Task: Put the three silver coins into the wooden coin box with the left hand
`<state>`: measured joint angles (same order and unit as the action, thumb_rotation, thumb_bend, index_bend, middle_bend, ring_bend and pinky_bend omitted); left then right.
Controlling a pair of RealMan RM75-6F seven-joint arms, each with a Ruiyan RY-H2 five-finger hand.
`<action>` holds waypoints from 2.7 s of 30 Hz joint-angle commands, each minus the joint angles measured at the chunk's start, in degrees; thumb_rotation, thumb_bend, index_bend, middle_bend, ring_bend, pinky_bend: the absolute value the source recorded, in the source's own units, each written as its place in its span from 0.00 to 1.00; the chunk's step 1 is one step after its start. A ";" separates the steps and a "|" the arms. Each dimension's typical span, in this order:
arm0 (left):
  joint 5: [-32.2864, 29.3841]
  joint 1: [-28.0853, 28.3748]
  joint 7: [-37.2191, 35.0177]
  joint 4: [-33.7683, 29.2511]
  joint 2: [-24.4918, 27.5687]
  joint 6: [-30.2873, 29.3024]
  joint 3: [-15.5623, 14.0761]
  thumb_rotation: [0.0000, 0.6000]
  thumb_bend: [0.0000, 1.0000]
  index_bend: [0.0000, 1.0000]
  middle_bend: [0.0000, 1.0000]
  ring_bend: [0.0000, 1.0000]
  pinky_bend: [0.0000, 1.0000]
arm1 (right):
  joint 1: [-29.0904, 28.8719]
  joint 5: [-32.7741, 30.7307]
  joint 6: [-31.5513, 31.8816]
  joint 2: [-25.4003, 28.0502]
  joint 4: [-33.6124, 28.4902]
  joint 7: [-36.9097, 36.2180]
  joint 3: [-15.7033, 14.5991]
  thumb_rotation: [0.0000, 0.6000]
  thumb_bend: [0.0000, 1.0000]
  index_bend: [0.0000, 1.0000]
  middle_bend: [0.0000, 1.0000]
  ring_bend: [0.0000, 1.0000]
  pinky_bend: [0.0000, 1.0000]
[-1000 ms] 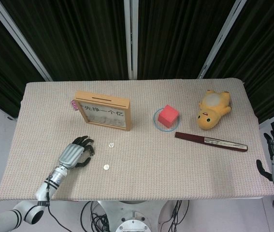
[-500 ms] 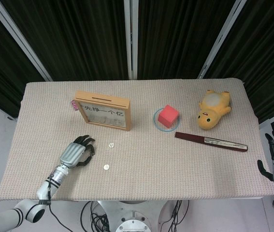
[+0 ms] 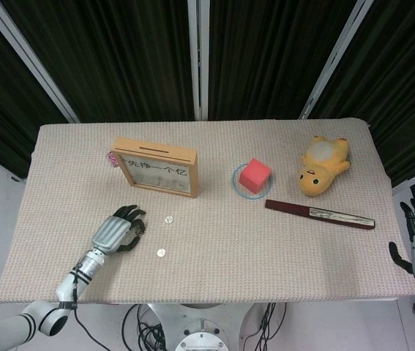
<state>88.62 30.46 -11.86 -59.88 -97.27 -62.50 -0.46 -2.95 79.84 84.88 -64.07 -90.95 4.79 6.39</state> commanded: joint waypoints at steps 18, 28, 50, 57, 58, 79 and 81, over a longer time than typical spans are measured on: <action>1.10 -0.19 0.07 6.24 -4.09 -4.75 0.90 1.00 0.28 0.48 0.24 0.07 0.13 | 0.04 0.00 -0.19 0.01 0.39 -0.44 -0.17 1.00 0.32 0.00 0.00 0.00 0.00; 2.71 -0.75 -1.48 14.02 -8.24 -10.17 1.19 1.00 0.30 0.53 0.30 0.11 0.15 | 0.11 -0.11 -0.26 0.13 0.49 -0.69 -0.18 1.00 0.32 0.00 0.00 0.00 0.00; 2.78 -0.43 -6.14 13.77 -8.33 -10.35 0.76 1.00 0.48 0.63 0.31 0.11 0.15 | 0.16 -0.34 -0.49 0.41 0.56 -1.23 -0.19 1.00 0.32 0.00 0.00 0.00 0.00; 2.33 -1.72 -6.13 4.33 -2.01 -14.18 2.12 1.00 0.49 0.63 0.31 0.11 0.15 | 0.33 -0.42 0.02 0.80 0.33 -1.66 0.12 1.00 0.32 0.00 0.00 0.00 0.00; 2.15 -2.31 -4.98 1.24 0.41 -15.09 2.32 1.00 0.49 0.63 0.31 0.11 0.16 | 0.35 -0.37 0.18 0.95 0.24 -1.79 0.22 1.00 0.32 0.00 0.00 0.00 0.00; -9.26 4.63 -3.18 -30.39 30.59 -12.24 22.48 1.00 0.48 0.66 0.31 0.11 0.18 | 0.27 2.14 1.91 1.93 -1.77 -1.28 0.14 1.00 0.32 0.00 0.00 0.00 0.00; -11.37 7.25 -4.44 -28.80 30.29 -8.30 23.82 1.00 0.48 0.66 0.31 0.11 0.18 | 0.34 2.20 2.14 2.06 -1.93 -1.30 0.19 1.00 0.32 0.00 0.00 0.00 0.00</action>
<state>80.88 33.50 -13.84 -90.20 -67.58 -76.34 20.41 -2.61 82.03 87.04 -62.02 -92.88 3.49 6.57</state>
